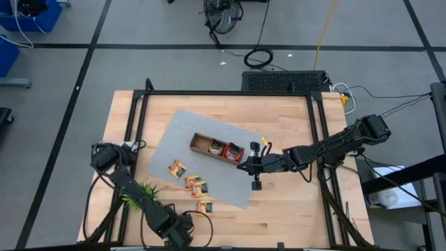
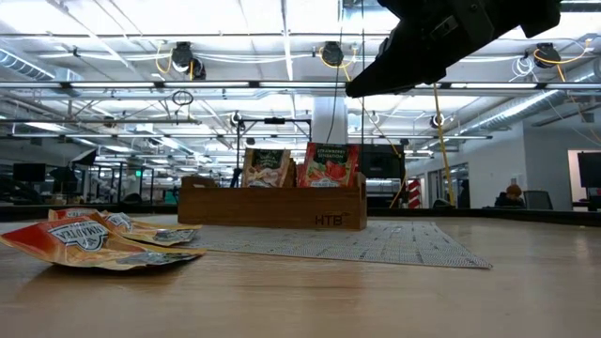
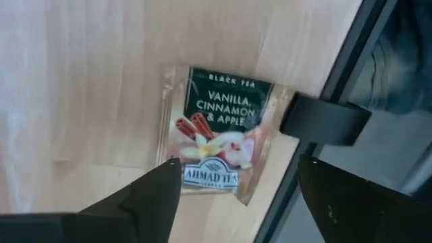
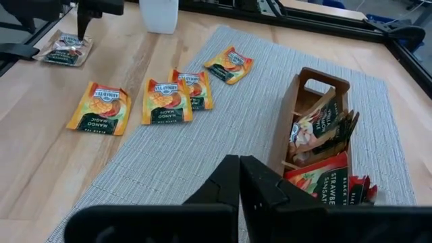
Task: Pick & Place Tea
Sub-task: Put the brown tea bag into the wooden organizer
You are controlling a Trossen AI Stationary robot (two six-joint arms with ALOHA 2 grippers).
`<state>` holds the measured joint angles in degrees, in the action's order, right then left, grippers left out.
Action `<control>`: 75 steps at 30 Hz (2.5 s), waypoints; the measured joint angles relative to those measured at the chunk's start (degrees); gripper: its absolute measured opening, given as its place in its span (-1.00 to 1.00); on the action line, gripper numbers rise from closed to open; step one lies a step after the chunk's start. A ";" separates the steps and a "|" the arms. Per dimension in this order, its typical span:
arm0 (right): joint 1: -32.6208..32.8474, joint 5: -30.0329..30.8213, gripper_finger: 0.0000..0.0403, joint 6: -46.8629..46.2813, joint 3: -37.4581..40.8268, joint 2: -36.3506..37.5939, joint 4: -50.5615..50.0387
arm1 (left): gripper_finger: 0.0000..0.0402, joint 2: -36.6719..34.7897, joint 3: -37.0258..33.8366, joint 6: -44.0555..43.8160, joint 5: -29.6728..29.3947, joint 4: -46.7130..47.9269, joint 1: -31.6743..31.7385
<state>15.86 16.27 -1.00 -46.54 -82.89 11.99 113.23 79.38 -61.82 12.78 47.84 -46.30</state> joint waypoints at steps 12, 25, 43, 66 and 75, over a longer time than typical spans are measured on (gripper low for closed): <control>0.00 0.04 -1.00 0.16 0.00 0.00 -0.22 | 0.54 4.54 0.19 -1.08 -3.64 -1.66 -1.56; 0.00 0.07 -1.00 0.16 0.05 0.00 -0.19 | 0.54 6.19 -0.02 -0.82 -11.76 6.72 -1.34; -0.02 0.07 -1.00 -0.27 1.53 0.00 -0.62 | -0.90 5.22 0.95 10.47 -5.44 6.11 2.83; -1.29 4.95 -1.00 -0.19 1.57 0.00 -5.31 | -0.94 -16.23 -28.77 28.56 -84.32 -38.45 17.45; -1.30 9.78 -1.00 -1.36 1.62 0.73 -10.50 | -0.94 -16.35 -43.49 57.90 -64.90 -93.87 27.16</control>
<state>14.56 26.05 -2.36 -44.93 -82.16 1.49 96.88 35.89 -3.92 -52.13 -46.03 -19.14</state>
